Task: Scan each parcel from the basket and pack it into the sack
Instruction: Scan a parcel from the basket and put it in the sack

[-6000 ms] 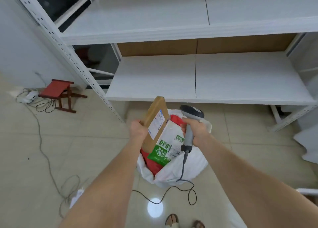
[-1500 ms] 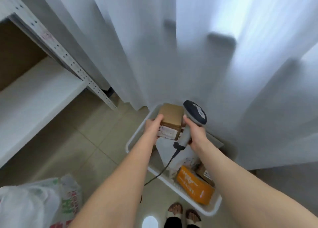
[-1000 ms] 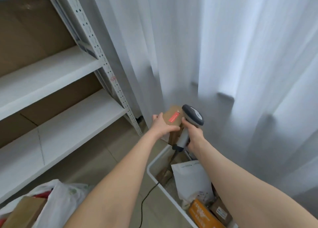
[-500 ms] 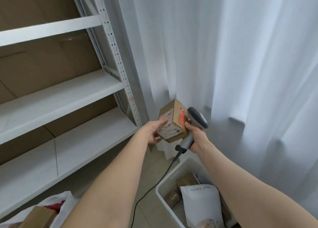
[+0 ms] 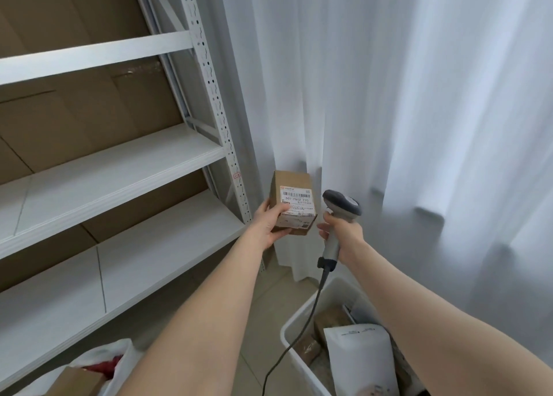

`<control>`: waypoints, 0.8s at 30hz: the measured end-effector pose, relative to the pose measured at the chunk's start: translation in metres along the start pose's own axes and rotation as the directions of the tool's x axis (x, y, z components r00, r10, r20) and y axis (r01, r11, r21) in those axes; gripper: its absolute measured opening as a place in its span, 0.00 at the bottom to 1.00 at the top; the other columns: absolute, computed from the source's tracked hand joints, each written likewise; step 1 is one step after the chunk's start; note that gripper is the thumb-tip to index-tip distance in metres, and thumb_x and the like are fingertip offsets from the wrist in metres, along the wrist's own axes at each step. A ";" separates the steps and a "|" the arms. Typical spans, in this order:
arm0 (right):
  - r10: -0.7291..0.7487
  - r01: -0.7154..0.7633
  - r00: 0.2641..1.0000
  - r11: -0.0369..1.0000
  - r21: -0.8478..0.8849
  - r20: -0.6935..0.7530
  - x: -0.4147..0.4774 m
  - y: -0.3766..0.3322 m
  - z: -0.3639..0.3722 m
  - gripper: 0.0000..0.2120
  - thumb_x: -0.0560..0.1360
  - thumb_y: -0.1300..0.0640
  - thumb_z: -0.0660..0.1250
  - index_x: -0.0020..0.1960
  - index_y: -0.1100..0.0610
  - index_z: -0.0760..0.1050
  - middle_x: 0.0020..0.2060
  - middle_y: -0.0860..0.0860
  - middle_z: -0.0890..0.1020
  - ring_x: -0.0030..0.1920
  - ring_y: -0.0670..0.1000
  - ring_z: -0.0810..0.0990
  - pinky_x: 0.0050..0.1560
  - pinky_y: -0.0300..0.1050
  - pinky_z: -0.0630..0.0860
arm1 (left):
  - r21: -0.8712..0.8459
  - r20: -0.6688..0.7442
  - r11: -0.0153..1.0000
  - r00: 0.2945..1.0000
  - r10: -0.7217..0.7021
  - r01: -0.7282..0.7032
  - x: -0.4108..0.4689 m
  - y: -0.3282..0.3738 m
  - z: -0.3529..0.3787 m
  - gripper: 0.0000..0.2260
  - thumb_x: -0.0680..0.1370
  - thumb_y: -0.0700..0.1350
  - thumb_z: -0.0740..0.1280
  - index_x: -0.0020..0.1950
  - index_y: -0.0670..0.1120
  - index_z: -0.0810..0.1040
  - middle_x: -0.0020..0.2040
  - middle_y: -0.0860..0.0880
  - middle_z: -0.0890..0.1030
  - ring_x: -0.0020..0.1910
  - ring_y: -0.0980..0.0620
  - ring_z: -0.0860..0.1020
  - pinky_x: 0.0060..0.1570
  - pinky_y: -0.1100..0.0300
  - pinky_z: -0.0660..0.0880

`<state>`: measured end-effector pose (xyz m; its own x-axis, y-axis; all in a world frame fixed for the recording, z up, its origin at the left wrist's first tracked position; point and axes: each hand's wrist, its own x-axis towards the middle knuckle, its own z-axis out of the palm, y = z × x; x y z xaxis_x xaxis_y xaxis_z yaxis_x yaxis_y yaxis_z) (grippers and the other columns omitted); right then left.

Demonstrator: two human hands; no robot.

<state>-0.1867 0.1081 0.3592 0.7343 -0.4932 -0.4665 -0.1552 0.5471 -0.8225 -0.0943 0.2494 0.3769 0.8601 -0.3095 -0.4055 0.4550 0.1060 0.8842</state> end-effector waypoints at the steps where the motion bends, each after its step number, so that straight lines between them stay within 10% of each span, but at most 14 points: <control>1: 0.011 -0.010 1.000 1.000 -0.016 0.024 -0.002 -0.001 0.000 0.08 0.76 0.61 0.70 0.53 0.59 0.75 0.32 0.54 0.83 0.27 0.48 0.79 0.29 0.39 0.76 | 0.009 -0.023 1.000 1.000 0.014 -0.014 0.002 -0.003 -0.005 0.21 0.72 0.39 0.71 0.63 0.54 0.74 0.55 0.47 0.78 0.51 0.47 0.76 0.36 0.53 0.80; 8: 0.058 -0.023 0.986 0.975 -0.220 0.155 -0.022 -0.005 0.020 0.06 0.76 0.62 0.67 0.52 0.62 0.74 0.25 0.54 0.78 0.22 0.48 0.74 0.25 0.38 0.74 | 0.018 -0.100 0.999 0.994 0.044 -0.042 0.018 -0.015 -0.036 0.32 0.73 0.35 0.69 0.74 0.53 0.64 0.66 0.45 0.74 0.61 0.44 0.73 0.57 0.45 0.76; 24: 0.139 -0.036 0.961 0.920 -0.389 0.239 -0.040 -0.004 0.050 0.02 0.76 0.61 0.65 0.44 0.59 0.73 0.24 0.52 0.76 0.22 0.47 0.72 0.25 0.37 0.72 | 0.007 -0.162 1.000 0.987 0.016 -0.015 0.024 -0.017 -0.078 0.27 0.77 0.35 0.66 0.74 0.48 0.65 0.67 0.44 0.73 0.67 0.42 0.72 0.64 0.42 0.71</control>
<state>-0.1824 0.1598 0.3976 0.8422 -0.2360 -0.4848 -0.4266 0.2582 -0.8668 -0.0634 0.3142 0.3335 0.8933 -0.1506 -0.4234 0.4402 0.1042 0.8918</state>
